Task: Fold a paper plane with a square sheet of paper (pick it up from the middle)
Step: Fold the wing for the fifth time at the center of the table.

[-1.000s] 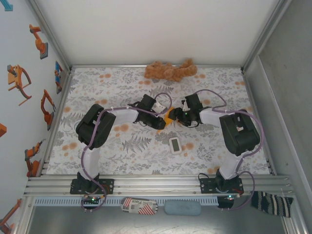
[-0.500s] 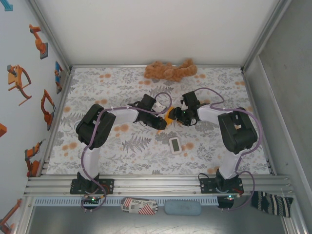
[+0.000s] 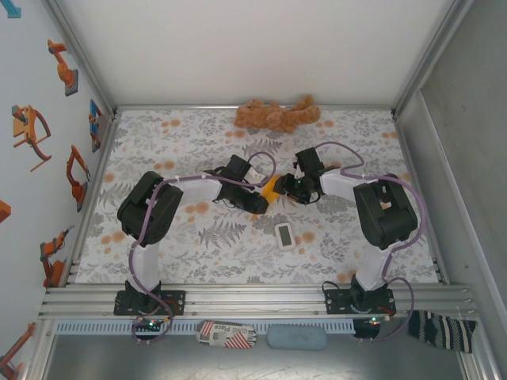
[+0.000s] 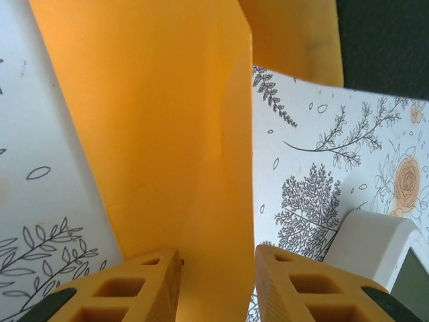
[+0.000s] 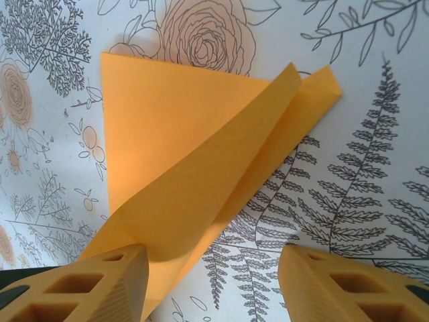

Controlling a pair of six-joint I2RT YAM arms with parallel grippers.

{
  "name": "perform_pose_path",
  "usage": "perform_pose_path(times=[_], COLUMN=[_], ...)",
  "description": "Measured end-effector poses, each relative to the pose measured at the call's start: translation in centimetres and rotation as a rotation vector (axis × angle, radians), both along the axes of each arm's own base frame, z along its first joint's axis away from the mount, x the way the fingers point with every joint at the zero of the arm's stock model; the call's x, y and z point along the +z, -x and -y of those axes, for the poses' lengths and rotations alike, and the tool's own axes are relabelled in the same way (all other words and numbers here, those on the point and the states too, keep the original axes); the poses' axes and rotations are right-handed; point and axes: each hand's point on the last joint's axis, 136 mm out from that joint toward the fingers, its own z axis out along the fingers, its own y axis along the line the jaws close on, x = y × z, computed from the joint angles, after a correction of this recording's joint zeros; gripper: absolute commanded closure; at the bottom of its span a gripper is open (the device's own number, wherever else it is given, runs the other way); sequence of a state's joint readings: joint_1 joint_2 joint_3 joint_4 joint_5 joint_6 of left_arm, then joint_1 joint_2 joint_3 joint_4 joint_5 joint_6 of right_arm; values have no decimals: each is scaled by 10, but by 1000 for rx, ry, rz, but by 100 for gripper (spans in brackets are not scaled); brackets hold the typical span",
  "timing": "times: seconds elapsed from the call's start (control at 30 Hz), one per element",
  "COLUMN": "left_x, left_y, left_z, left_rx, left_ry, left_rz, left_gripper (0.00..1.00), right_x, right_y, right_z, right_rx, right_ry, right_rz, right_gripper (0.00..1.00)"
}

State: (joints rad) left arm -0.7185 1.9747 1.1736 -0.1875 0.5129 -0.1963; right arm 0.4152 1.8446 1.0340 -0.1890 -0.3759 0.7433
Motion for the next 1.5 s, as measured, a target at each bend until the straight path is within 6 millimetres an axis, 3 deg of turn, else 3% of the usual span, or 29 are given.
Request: perform_pose_path(times=[0.17, 0.33, 0.43, 0.8, 1.03, 1.2, 1.5], left_x=[0, -2, -3, -5, -5, -5, -6], left_y=[0, -2, -3, -7, -7, -9, -9], left_z=[-2, -5, -6, -11, -13, -15, -15], left_rx=[14, 31, 36, 45, 44, 53, 54], left_ry=[-9, -27, -37, -11, 20, 32, 56], left_rz=[-2, 3, 6, -33, -71, -92, -121], left_gripper=[66, 78, 80, 82, 83, 83, 81], right_x=[0, 0, 2, 8, 11, 18, 7], right_y=[0, 0, 0, 5, 10, 4, -4], right_z=[0, 0, -1, -6, -24, -33, -38], right_rx=[0, 1, 10, 113, 179, 203, 212], right_ry=[1, 2, -1, -24, -30, -34, -7], right_rz=[-3, -6, 4, 119, 142, 169, 146], right_gripper=[45, 45, 45, 42, 41, 40, 40])
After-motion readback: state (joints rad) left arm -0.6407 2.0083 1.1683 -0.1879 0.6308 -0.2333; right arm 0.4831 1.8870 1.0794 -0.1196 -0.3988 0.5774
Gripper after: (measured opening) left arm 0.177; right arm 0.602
